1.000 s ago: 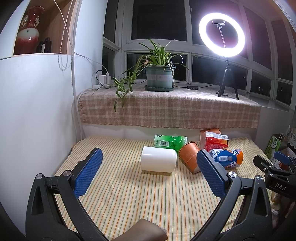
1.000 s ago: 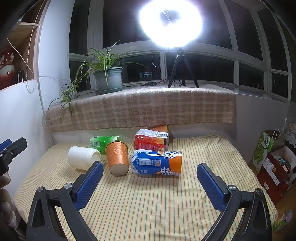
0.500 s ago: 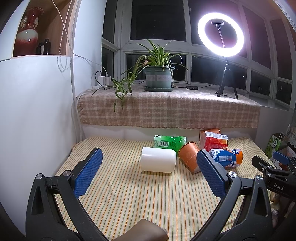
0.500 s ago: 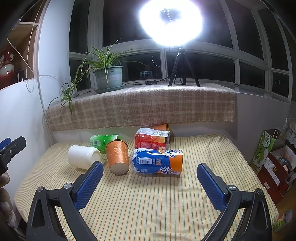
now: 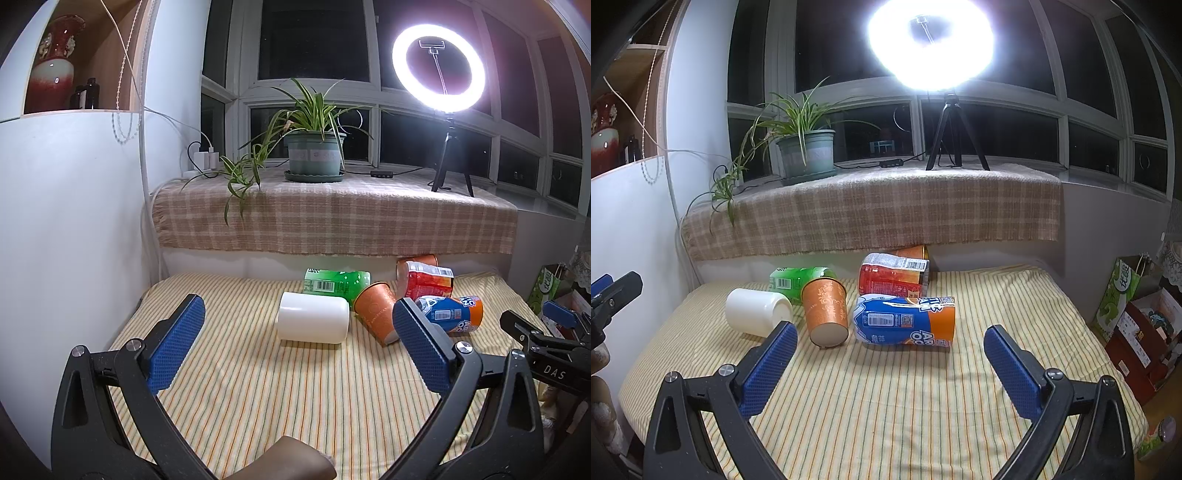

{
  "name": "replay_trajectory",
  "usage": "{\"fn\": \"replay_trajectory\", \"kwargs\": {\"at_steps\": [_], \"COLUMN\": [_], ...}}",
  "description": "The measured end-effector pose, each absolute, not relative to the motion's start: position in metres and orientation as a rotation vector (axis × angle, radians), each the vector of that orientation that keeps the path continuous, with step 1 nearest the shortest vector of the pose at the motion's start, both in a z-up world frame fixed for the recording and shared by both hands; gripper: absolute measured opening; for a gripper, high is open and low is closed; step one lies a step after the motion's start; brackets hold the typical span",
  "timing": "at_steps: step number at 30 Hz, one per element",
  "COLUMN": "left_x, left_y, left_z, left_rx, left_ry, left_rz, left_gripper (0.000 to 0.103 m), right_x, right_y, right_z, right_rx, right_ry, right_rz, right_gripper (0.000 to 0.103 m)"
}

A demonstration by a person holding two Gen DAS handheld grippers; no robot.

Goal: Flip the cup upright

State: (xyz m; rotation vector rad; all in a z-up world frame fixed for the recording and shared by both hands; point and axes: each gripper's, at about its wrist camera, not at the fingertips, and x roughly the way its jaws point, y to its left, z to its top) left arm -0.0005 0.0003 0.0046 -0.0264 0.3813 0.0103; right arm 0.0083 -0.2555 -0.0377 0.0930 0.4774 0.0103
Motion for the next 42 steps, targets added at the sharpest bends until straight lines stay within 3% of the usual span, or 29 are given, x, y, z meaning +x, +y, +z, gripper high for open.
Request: {"fn": "replay_trajectory", "kwargs": {"at_steps": [42], "left_x": [0.008], "left_y": [0.013], "left_z": [-0.01], "left_rx": [-0.03], "left_ry": [0.422], "left_rz": [0.029], "left_gripper": [0.103], "right_x": [0.048], "right_y": [-0.227], "right_z": [-0.038], "right_rx": [0.029], "right_ry": [0.522], "right_rz": [0.111], "right_gripper": [0.102]}}
